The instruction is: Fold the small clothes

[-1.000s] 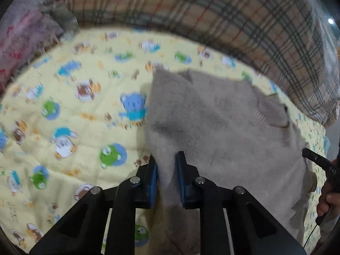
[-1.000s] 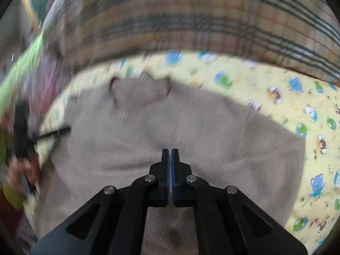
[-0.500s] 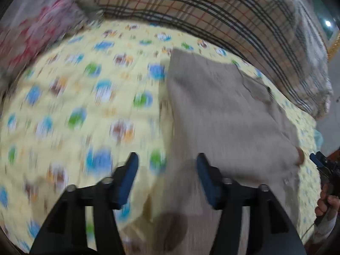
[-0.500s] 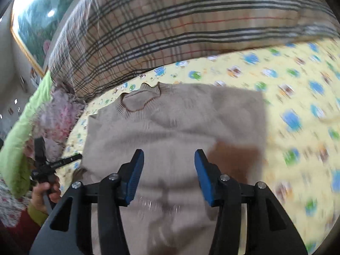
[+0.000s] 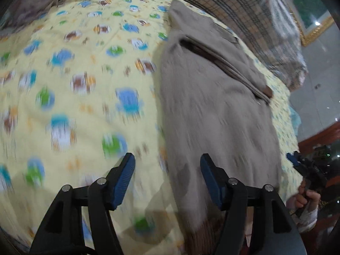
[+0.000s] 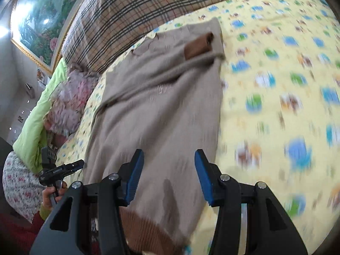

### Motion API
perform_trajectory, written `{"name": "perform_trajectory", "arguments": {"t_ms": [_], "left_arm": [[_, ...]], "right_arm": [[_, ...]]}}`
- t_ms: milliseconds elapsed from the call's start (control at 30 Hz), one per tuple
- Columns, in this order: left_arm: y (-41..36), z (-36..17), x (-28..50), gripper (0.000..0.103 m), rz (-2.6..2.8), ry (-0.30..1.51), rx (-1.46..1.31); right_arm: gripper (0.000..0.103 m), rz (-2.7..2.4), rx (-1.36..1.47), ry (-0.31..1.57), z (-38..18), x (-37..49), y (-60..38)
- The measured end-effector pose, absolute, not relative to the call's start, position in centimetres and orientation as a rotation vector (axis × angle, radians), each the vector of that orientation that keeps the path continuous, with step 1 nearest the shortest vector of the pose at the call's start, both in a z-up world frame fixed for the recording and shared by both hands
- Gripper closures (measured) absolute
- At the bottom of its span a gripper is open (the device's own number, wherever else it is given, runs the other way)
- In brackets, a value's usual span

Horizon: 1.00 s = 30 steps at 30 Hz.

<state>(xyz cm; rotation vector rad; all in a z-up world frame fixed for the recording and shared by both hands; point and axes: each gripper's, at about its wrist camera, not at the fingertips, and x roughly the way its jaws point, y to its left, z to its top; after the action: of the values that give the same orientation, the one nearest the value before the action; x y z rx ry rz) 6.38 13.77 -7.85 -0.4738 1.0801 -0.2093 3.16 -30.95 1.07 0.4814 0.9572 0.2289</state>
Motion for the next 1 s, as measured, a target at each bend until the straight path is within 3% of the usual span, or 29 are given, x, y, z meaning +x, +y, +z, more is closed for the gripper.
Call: {"name": "perform_trajectory", "arguments": {"t_ms": [433,900,967,1000], "left_arm": [[10.0,-9.0,-1.4,0.034,-0.318,1.123,-0.503],[8.2,-9.8,0.0,0.027,-0.303,1.081,-0.554],[7.2,-9.6,0.2,0.027,-0.264,1.080,-0.509],[6.8,-9.5,0.3,0.027,-0.254,1.081,-0.488]], "right_arm": [[0.052,0.218,0.554,0.975,-0.5,-6.6,-28.7],[0.053,0.292,0.740,1.048,-6.9,-6.9,-26.3],[0.056,0.295,0.699,1.019,-7.0,-6.7,-25.0],[0.074,0.299,0.682,1.014,-7.0,-6.6,-24.5]]}}
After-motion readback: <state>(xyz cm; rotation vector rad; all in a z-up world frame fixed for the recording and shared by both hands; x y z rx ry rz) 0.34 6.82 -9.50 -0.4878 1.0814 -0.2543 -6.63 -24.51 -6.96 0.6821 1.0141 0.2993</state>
